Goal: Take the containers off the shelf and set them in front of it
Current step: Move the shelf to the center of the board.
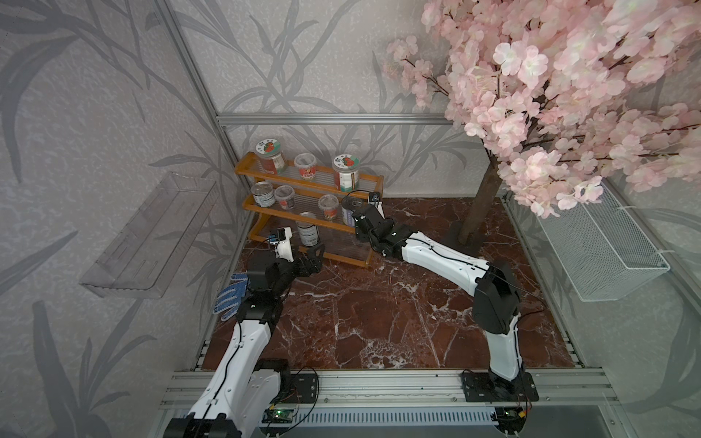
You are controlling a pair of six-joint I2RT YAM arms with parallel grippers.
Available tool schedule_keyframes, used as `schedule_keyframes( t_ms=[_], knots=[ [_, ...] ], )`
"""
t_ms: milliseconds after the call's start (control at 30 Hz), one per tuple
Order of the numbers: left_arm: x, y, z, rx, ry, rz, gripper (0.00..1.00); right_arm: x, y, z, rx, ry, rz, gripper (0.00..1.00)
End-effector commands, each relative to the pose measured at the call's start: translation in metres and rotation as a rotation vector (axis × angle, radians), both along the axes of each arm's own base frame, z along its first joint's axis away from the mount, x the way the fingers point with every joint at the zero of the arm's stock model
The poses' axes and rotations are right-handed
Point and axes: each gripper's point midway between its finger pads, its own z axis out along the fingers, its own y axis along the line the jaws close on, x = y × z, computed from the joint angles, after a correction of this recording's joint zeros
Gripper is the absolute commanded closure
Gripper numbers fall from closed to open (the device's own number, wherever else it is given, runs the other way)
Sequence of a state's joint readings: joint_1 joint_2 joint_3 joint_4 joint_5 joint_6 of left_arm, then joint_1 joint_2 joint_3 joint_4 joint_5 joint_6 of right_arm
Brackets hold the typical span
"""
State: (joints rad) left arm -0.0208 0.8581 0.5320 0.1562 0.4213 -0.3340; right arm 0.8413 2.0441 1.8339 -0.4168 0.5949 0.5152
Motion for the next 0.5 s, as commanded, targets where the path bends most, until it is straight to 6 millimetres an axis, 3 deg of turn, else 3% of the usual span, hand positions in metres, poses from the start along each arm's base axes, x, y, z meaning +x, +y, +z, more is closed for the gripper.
schedule_keyframes(
  t_ms=[0, 467],
  knots=[
    [-0.002, 0.001, 0.004, 0.003, -0.018, -0.002, 0.00, 0.006, -0.006, -0.012, -0.062, 0.015, -0.028, 0.23],
    [-0.001, 0.000, 0.003, 0.028, -0.021, -0.016, 0.00, -0.020, -0.007, -0.028, 0.019, 0.070, -0.023, 0.31]
  ],
)
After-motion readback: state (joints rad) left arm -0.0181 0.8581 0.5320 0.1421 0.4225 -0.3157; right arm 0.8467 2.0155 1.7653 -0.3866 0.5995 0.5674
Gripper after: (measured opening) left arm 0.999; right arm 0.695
